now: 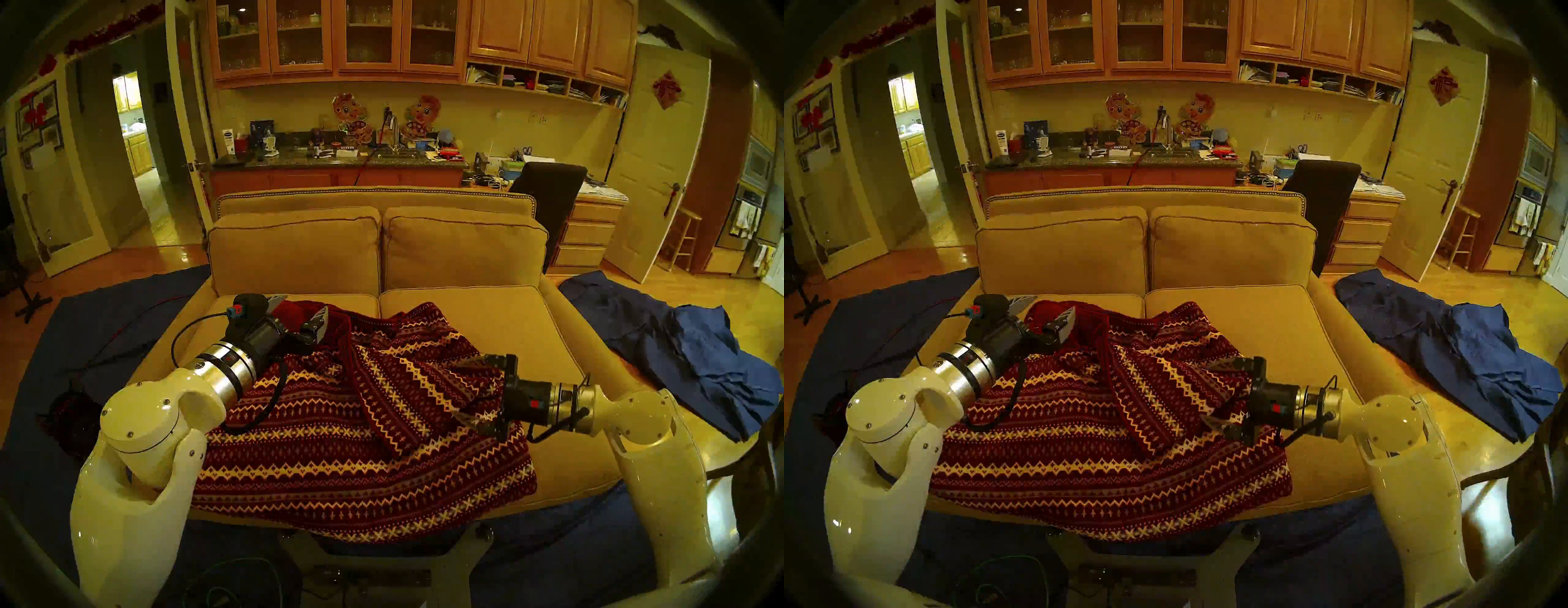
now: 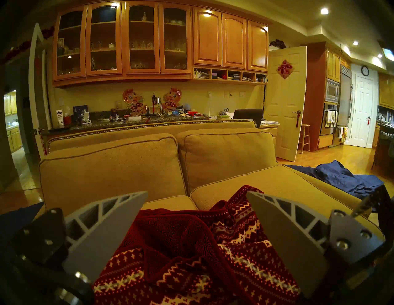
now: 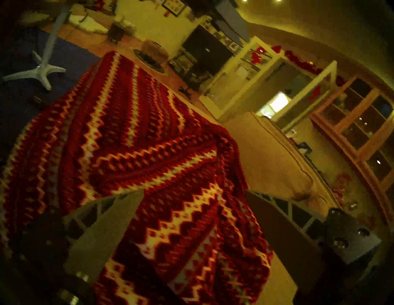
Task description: Fold the blanket in half twice
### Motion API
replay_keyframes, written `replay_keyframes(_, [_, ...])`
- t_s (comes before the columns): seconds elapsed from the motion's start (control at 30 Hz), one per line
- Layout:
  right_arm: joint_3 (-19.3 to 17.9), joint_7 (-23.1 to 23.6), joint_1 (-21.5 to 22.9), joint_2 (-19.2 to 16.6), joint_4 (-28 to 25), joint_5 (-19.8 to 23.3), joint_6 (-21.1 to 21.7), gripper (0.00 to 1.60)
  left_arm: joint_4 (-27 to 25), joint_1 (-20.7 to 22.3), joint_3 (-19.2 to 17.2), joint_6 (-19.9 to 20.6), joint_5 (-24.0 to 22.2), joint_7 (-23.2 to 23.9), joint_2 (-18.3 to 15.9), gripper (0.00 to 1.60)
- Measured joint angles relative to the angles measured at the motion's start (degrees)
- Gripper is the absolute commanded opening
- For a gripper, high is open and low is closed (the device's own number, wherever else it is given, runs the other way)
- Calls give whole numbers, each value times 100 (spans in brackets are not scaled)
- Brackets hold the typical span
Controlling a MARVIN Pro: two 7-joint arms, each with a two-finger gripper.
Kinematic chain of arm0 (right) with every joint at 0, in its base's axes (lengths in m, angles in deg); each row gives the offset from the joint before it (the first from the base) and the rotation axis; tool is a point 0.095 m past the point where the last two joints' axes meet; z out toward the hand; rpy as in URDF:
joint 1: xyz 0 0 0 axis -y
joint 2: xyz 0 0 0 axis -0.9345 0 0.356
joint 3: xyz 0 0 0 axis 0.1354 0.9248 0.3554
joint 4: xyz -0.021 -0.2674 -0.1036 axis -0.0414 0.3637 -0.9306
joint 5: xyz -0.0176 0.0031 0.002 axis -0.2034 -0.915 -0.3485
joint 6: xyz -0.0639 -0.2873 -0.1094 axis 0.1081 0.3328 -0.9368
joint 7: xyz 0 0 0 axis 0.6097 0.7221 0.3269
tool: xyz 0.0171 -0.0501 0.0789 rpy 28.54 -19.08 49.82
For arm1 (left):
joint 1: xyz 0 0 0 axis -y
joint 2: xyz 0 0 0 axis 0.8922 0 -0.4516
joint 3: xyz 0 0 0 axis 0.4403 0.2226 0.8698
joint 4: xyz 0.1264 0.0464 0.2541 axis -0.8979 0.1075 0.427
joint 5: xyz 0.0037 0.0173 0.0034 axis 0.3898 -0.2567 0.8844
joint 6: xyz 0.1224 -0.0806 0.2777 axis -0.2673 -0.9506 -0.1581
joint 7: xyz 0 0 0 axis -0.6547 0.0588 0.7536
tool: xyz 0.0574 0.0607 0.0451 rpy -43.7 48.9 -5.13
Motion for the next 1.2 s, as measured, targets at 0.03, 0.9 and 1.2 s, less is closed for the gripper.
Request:
replay_keyframes(0.03, [-11, 53, -69, 17, -74, 21, -15, 160, 0, 0, 0, 0, 0, 0, 0, 160])
replay_keyframes(0.9, [220, -1005, -1445, 1426, -1028, -1761, -537, 160, -1, 0, 0, 0, 2, 0, 1, 160])
replay_keyframes(1.2, [477, -1820, -1297, 1978, -861, -3232, -802, 160, -2, 0, 0, 0, 2, 0, 1, 160])
